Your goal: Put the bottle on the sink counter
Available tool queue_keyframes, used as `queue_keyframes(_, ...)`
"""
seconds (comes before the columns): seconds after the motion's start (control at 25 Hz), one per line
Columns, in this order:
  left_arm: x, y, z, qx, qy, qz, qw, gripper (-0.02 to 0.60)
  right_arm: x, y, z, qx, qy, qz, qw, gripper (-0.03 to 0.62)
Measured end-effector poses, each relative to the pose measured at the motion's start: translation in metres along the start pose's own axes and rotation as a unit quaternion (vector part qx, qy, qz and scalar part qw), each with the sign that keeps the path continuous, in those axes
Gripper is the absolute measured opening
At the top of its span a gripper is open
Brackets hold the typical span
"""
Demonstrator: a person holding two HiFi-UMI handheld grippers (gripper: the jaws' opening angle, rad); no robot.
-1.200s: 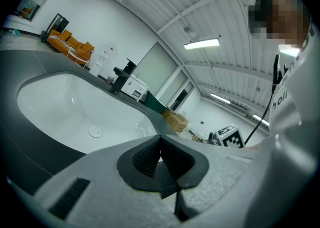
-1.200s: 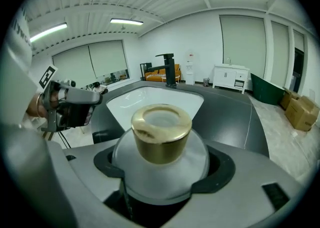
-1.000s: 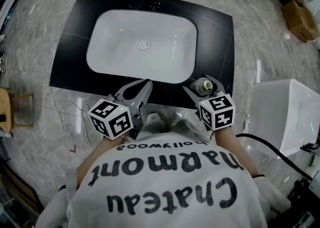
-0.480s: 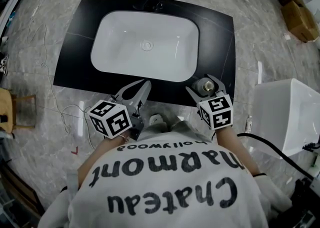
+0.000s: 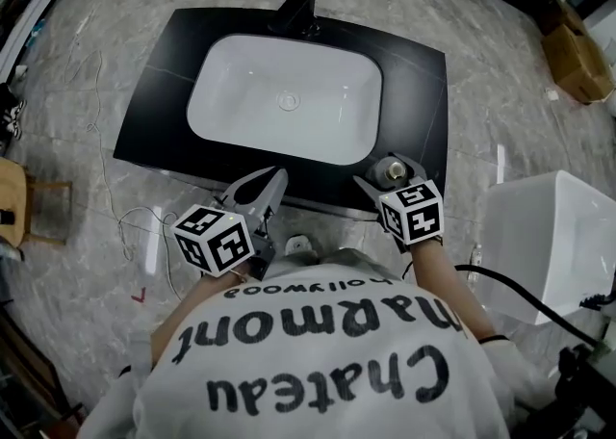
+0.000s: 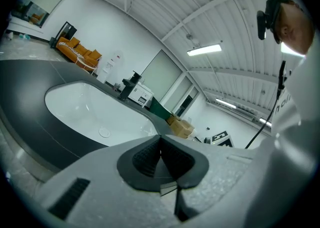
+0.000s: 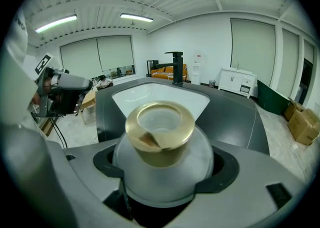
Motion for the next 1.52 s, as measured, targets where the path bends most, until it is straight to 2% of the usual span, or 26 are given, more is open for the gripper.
queue_keyframes(0.28,0.005,-0.016,-0.029,-0.039,-0.029,0.012,0.9987,0.015,-0.001,0.001,0.003,-0.026,0.021,-0.024,0.999,0.344)
queue_keyframes(0.44,0.014,-0.027,-0.048,-0.058,-0.051,-0.015,0.9969,0.015,0.004,0.004,0.001,-0.038,0.04,-0.046,0.997,0.345)
queue_keyframes(0.56,0.023,-0.042,-0.06,-0.07,-0.065,-0.009,0.9954,0.015,0.008,0.002,-0.005,-0.043,0.038,-0.042,0.997,0.345)
queue_keyframes(0.92,0.063,-0.103,-0.099,-0.106,-0.111,0.002,0.9881,0.015,0.05,-0.007,-0.056,-0.054,0.005,0.005,0.999,0.345)
queue_keyframes(1.24,0.114,-0.166,-0.108,-0.101,-0.133,0.007,0.9859,0.015,0.113,-0.002,-0.142,-0.089,-0.045,0.081,0.992,0.344)
queue_keyframes(1.52,0.167,-0.221,-0.119,-0.095,-0.135,0.0,0.9863,0.015,0.152,0.023,-0.209,-0.11,-0.096,0.046,0.988,0.342)
Point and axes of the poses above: the fingertips, and each gripper's own axes: z forward along the fingers, y to its left, x out of its underside, the point moved 4 cm from there along -z, backward along the fingers, and after that the axes turned 8 degrees about y, right-handed, at the moved point
